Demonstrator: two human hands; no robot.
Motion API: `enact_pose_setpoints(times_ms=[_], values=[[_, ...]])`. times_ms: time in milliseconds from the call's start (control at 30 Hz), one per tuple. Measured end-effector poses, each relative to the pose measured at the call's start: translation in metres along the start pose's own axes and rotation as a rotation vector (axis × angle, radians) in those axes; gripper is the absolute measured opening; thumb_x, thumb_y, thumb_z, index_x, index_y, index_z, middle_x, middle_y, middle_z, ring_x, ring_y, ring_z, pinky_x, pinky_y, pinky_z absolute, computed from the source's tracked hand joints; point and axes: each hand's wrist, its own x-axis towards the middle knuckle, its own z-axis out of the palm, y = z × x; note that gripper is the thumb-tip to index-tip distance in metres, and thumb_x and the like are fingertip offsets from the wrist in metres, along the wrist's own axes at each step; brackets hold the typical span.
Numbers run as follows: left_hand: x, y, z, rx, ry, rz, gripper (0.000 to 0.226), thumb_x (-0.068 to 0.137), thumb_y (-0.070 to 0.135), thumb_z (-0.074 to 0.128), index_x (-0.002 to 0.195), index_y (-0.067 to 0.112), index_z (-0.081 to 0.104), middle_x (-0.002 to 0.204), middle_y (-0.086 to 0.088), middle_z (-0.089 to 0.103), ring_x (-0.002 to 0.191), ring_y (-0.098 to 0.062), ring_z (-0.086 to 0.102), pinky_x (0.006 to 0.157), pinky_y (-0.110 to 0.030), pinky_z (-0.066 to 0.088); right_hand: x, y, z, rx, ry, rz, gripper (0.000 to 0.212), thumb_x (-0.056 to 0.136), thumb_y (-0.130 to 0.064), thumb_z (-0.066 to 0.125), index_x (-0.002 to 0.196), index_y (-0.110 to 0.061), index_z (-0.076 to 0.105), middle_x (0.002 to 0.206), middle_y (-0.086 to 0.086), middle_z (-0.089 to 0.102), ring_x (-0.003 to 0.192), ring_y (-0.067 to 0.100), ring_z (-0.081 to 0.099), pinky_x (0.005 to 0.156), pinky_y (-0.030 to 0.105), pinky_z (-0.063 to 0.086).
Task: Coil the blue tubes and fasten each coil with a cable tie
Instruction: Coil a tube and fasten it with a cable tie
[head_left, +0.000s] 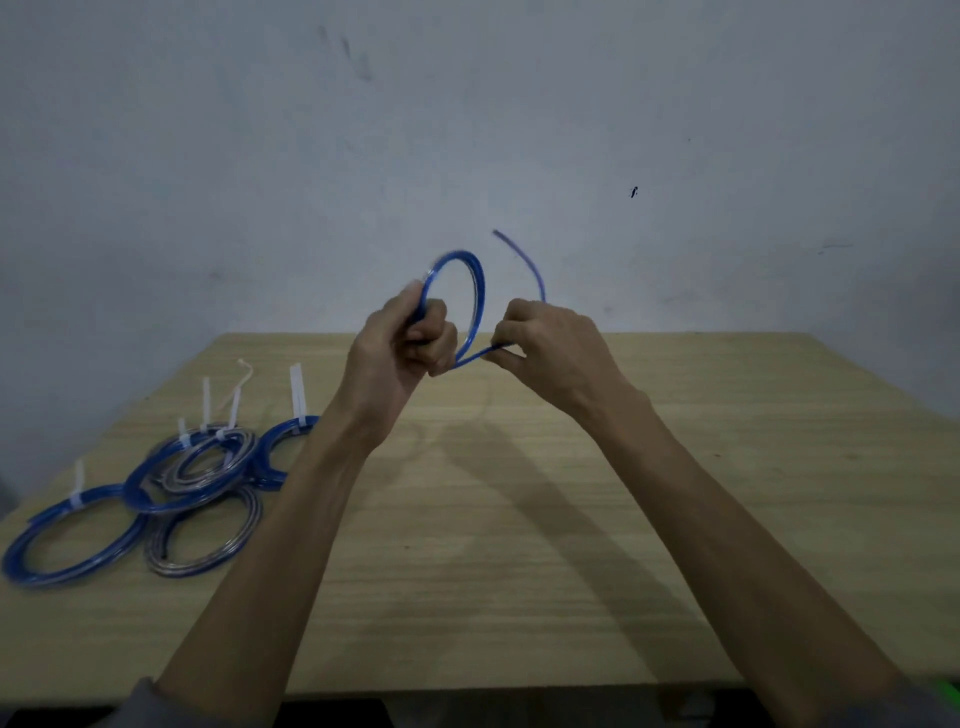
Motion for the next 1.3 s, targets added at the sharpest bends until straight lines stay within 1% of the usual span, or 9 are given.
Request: enact_pose_setpoints(times_ms=[233, 367, 467, 667, 800, 933, 1100, 1233, 1300], values=[[-0.015, -0.018, 0.005, 0.424, -0.233, -0.188, 0.048, 0.107, 0.035, 0.031, 0.06, 0.024, 0.029, 0.054, 0.008, 0.026, 0.054, -0.015, 0.018, 0.055, -0.03, 0.018, -0.007, 0.01, 0.017, -0.179, -0.236, 0.019, 0.038, 0.099, -0.05, 0.052, 0.112, -0.021, 0.073, 0.109, 0.0, 0.069, 0.109, 0.023, 0.057, 0.074, 0.032, 0.037], [-0.028, -0.024, 0.008, 0.55, -0.297, -0.259, 0.049, 0.11, 0.03, 0.028, 0.062, 0.023, 0.031, 0.053, 0.011, 0.03, 0.053, -0.01, 0.022, 0.055, -0.022, 0.025, -0.015, 0.023, 0.026, -0.266, -0.262, -0.01, 0.03, 0.099, -0.041, 0.054, 0.106, -0.019, 0.074, 0.106, 0.0, 0.067, 0.097, 0.023, 0.062, 0.063, 0.033, 0.039], [-0.036, -0.029, 0.006, 0.675, -0.321, -0.286, 0.05, 0.109, 0.036, 0.031, 0.061, 0.023, 0.033, 0.055, 0.009, 0.031, 0.053, -0.012, 0.024, 0.057, -0.028, 0.026, -0.022, 0.038, 0.029, -0.309, -0.278, 0.071, 0.024, 0.098, -0.036, 0.057, 0.102, -0.019, 0.073, 0.106, 0.0, 0.064, 0.093, 0.025, 0.066, 0.059, 0.034, 0.045], [-0.046, -0.074, 0.01, 1.278, -0.379, -0.374, 0.051, 0.107, 0.047, 0.025, 0.074, 0.016, 0.05, 0.07, 0.003, 0.055, 0.068, -0.017, 0.052, 0.068, -0.034, 0.039, -0.04, 0.047, 0.028, -0.322, -0.263, 0.314, 0.022, 0.101, -0.027, 0.058, 0.109, -0.006, 0.056, 0.117, 0.012, 0.05, 0.083, 0.032, 0.064, 0.055, 0.036, 0.035], [-0.04, -0.101, 0.008, 1.357, -0.194, -0.325, 0.05, 0.108, 0.045, 0.02, 0.086, 0.018, 0.056, 0.083, -0.004, 0.065, 0.08, -0.026, 0.062, 0.077, -0.039, 0.048, -0.055, 0.027, 0.035, -0.143, -0.262, 0.385, 0.03, 0.105, -0.036, 0.044, 0.116, -0.008, 0.051, 0.121, 0.011, 0.043, 0.089, 0.035, 0.061, 0.06, 0.038, 0.038], [-0.027, -0.114, 0.011, 1.378, -0.024, -0.181, 0.046, 0.109, 0.039, 0.021, 0.082, 0.015, 0.05, 0.078, -0.01, 0.066, 0.077, -0.033, 0.062, 0.073, -0.04, 0.039, -0.073, 0.001, 0.051, 0.022, -0.223, 0.474, 0.035, 0.104, -0.012, 0.036, 0.137, -0.014, 0.045, 0.124, 0.009, 0.042, 0.083, 0.035, 0.059, 0.06, 0.039, 0.038], [-0.009, -0.131, 0.025, 1.362, 0.101, -0.137, 0.042, 0.109, 0.036, 0.023, 0.086, 0.015, 0.049, 0.074, -0.007, 0.06, 0.078, -0.036, 0.06, 0.072, -0.039, 0.032, -0.076, -0.025, 0.075, 0.581, 0.053, 0.861, 0.039, 0.106, -0.01, 0.035, 0.137, -0.021, 0.056, 0.111, 0.001, 0.047, 0.074, 0.02, 0.066, 0.069, 0.044, 0.06], [0.002, -0.149, 0.03, 1.189, 0.207, -0.191, 0.047, 0.109, 0.036, 0.02, 0.097, 0.012, 0.059, 0.087, -0.008, 0.07, 0.087, -0.033, 0.064, 0.094, -0.047, 0.041, -0.069, -0.04, 0.076, 0.879, 0.066, 1.045, 0.039, 0.107, -0.006, 0.033, 0.136, -0.019, 0.057, 0.113, 0.009, 0.059, 0.073, 0.012, 0.062, 0.047, 0.017, 0.052], [0.004, -0.153, 0.029, 1.094, 0.212, -0.22, 0.048, 0.109, 0.036, 0.021, 0.103, 0.012, 0.061, 0.094, -0.009, 0.072, 0.09, -0.033, 0.066, 0.097, -0.049, 0.044, -0.07, -0.043, 0.077, 0.875, 0.008, 1.036, 0.038, 0.107, -0.008, 0.034, 0.138, -0.018, 0.055, 0.118, 0.01, 0.063, 0.08, 0.015, 0.062, 0.048, 0.013, 0.048]])
